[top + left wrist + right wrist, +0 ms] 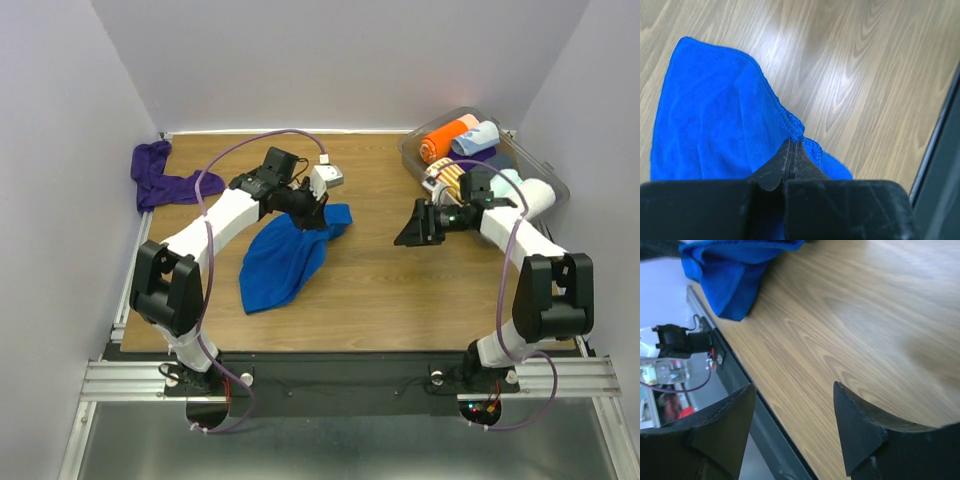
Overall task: Roll the towels
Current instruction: Flatten the towel
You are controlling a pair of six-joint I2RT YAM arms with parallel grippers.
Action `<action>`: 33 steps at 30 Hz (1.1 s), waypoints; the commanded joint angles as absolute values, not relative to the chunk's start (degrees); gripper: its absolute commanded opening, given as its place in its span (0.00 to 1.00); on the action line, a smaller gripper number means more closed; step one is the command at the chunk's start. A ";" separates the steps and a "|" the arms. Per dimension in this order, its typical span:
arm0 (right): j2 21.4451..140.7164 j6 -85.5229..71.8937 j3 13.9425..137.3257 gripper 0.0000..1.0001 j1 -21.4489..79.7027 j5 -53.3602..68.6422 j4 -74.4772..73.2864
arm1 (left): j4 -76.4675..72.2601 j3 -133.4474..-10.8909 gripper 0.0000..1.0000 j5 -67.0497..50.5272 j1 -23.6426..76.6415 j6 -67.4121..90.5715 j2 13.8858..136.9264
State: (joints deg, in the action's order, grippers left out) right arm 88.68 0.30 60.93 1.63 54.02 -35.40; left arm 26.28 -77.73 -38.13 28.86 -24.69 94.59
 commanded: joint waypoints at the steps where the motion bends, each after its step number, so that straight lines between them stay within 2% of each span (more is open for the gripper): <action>1: 89.20 -11.85 55.47 0.70 8.76 57.67 -12.46 | 24.35 -80.77 0.00 -47.80 27.69 -19.61 96.94; 6: 94.03 -23.78 53.62 0.69 20.01 55.29 2.60 | 21.89 -81.12 0.00 -50.80 25.14 -16.70 98.52; 10: 97.11 -33.82 51.86 0.68 25.48 53.79 22.35 | 21.88 -81.47 0.00 -51.85 23.12 -15.82 99.05; 14: 104.57 -39.61 54.93 0.68 29.70 54.40 27.41 | 22.06 -81.39 0.00 -52.65 22.06 -15.38 99.23; 21: 108.28 -45.96 56.51 0.67 32.78 53.88 37.26 | 22.15 -81.04 0.00 -53.26 21.18 -15.64 99.67; 23: 108.37 -46.14 56.60 0.59 32.87 52.83 38.06 | 22.15 -80.95 0.00 -53.35 20.66 -15.73 99.84; 24: 108.28 -46.06 56.78 0.40 32.78 52.65 37.97 | 22.15 -80.95 0.00 -53.44 20.13 -15.65 100.02; 25: 107.85 -45.97 56.95 0.26 32.61 52.91 37.97 | 22.32 -80.95 0.00 -53.52 19.87 -15.56 99.93; 26: 107.49 -46.05 56.87 0.01 32.43 53.00 37.88 | 22.67 -81.03 0.00 -53.53 19.52 -15.56 99.93; 30: 103.11 -47.02 54.76 0.01 29.19 54.40 37.62 | 27.40 -82.35 0.00 -52.38 16.09 -18.19 98.62; 33: 98.45 -47.90 51.34 0.01 22.18 55.72 36.22 | 31.80 -83.76 0.01 -51.42 11.96 -21.17 97.12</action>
